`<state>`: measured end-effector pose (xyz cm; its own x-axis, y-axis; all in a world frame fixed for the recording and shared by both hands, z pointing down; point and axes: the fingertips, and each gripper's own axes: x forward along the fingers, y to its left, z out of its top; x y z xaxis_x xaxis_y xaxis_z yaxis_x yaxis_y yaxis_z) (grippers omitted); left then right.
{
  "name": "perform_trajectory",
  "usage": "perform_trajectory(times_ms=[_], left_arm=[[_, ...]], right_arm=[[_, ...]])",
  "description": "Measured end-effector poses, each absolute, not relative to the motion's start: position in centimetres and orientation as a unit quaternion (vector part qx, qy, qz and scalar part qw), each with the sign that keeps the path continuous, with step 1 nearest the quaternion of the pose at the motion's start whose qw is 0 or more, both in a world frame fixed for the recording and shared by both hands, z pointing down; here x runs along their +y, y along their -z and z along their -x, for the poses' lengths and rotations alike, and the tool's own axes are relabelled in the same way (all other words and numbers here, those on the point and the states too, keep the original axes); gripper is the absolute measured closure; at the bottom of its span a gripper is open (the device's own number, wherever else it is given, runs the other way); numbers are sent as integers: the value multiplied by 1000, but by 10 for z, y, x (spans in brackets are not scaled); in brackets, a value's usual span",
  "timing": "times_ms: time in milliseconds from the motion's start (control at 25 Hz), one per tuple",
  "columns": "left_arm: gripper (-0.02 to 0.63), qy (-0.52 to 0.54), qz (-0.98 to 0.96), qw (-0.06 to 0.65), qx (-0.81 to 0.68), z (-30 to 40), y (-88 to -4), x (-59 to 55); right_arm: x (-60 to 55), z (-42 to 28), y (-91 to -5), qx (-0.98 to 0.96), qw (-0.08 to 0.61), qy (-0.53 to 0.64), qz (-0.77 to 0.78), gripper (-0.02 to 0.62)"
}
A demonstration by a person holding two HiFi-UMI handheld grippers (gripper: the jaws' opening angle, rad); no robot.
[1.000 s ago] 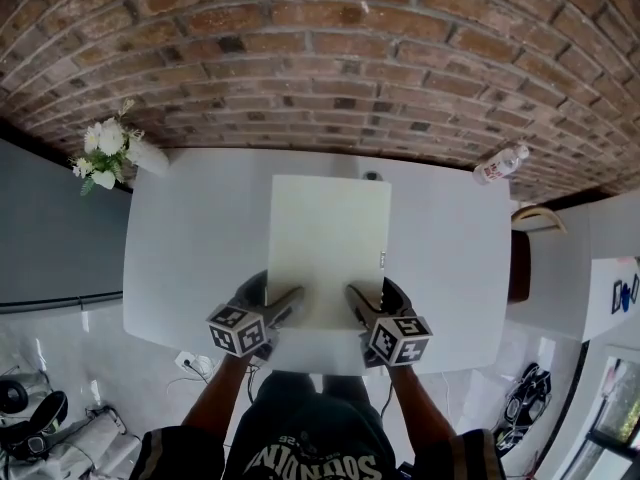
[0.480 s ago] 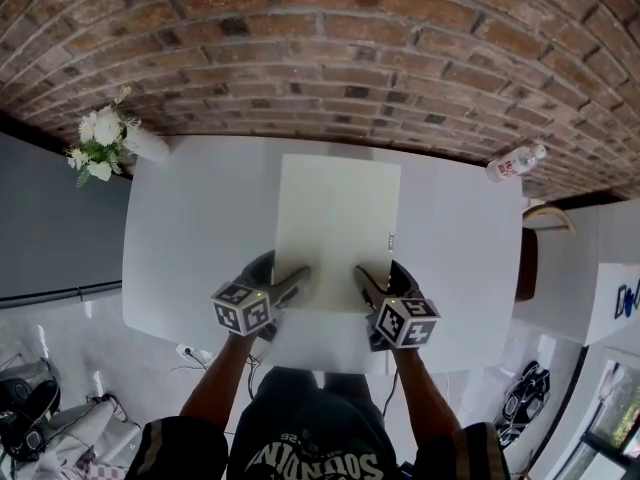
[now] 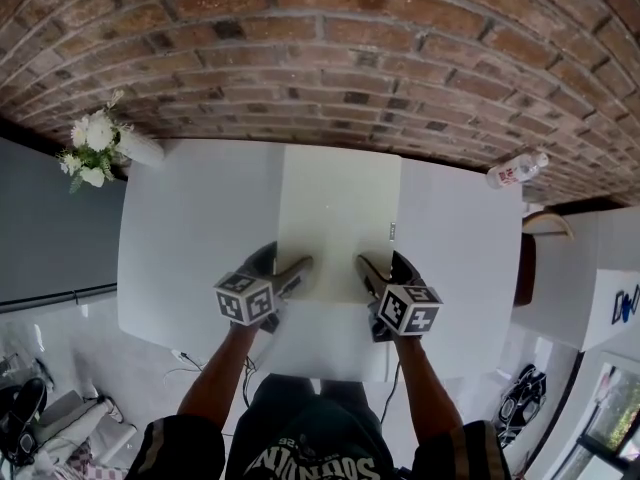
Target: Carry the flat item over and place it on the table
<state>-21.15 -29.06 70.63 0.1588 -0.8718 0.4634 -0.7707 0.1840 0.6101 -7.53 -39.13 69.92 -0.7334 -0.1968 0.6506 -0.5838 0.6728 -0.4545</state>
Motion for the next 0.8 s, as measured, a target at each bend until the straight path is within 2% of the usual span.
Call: perform_trajectory(times_ms=[800], left_arm=[[216,66,-625,438,-643,230,-737,-318]], right_arm=[[-421,96,-725,-861,298,-340,-234,245]])
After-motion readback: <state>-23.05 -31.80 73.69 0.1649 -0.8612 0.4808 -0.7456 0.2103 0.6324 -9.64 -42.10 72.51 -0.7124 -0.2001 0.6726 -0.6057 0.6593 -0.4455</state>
